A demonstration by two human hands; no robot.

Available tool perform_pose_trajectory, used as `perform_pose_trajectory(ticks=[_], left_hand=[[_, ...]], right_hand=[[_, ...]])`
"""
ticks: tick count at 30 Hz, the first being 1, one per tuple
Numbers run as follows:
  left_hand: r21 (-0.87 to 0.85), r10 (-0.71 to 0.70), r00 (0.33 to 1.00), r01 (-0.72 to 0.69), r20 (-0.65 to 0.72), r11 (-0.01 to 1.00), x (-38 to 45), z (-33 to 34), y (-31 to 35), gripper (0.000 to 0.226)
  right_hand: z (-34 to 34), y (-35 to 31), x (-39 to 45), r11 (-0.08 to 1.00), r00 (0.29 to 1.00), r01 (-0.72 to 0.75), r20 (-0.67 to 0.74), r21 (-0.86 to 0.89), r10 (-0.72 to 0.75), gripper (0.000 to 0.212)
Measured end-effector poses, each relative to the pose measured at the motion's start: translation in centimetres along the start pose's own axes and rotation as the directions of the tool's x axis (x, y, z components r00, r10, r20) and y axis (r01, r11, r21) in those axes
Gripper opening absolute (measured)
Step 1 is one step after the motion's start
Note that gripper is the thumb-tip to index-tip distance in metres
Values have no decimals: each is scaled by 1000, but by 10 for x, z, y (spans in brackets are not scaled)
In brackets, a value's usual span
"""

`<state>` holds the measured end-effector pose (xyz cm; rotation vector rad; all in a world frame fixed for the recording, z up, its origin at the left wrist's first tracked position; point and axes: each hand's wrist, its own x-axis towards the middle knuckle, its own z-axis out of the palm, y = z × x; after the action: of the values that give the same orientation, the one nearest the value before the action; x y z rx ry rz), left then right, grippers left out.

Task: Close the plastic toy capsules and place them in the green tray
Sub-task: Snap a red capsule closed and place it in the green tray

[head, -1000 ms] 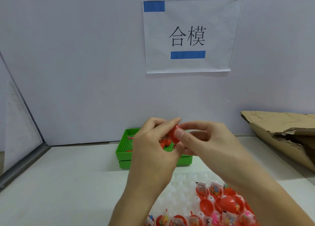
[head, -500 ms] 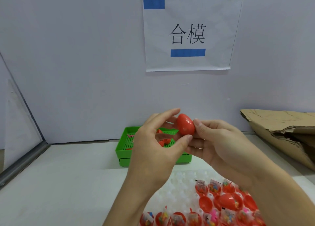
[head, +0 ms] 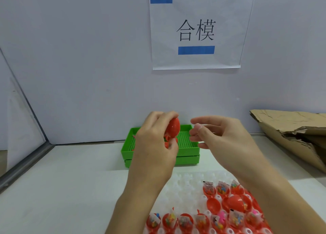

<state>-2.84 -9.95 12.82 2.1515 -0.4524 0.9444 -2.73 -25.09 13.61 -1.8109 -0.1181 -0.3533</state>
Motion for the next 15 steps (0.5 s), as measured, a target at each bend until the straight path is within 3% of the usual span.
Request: perform_pose_trajectory(ticks=[2, 3, 6, 8, 9, 13, 15], left_hand=[[-76, -49, 999, 49, -2, 996, 0, -1, -1, 47], [-195, -115, 993, 116, 18, 974, 1, -1, -2, 46], [-615, -253, 947, 322, 198, 720, 2, -6, -5, 43], [-726, -245, 930, 368, 275, 581, 3, -8, -8, 42], [-743, -228, 931, 364, 284, 562, 3, -9, -9, 43], [-681, -141, 970, 241, 199, 691, 3, -8, -7, 46], [-628, -109, 981, 186, 159, 756, 2, -7, -6, 46]], right_hand=[[-1, 1, 1, 999, 1000, -4, 4, 34, 4, 15], [-2, 1, 1, 998, 1000, -10, 4, 58, 10, 17], [-5, 1, 3, 986, 999, -43, 1, 159, 43, 23], [-6, 0, 3, 978, 998, -57, 29, 201, 52, 23], [-6, -1, 3, 974, 997, -58, 60, 218, 46, 21], [-5, -3, 0, 965, 973, -42, 230, 259, -20, 37], [-5, -2, -2, 976, 963, -4, 265, 220, -56, 30]])
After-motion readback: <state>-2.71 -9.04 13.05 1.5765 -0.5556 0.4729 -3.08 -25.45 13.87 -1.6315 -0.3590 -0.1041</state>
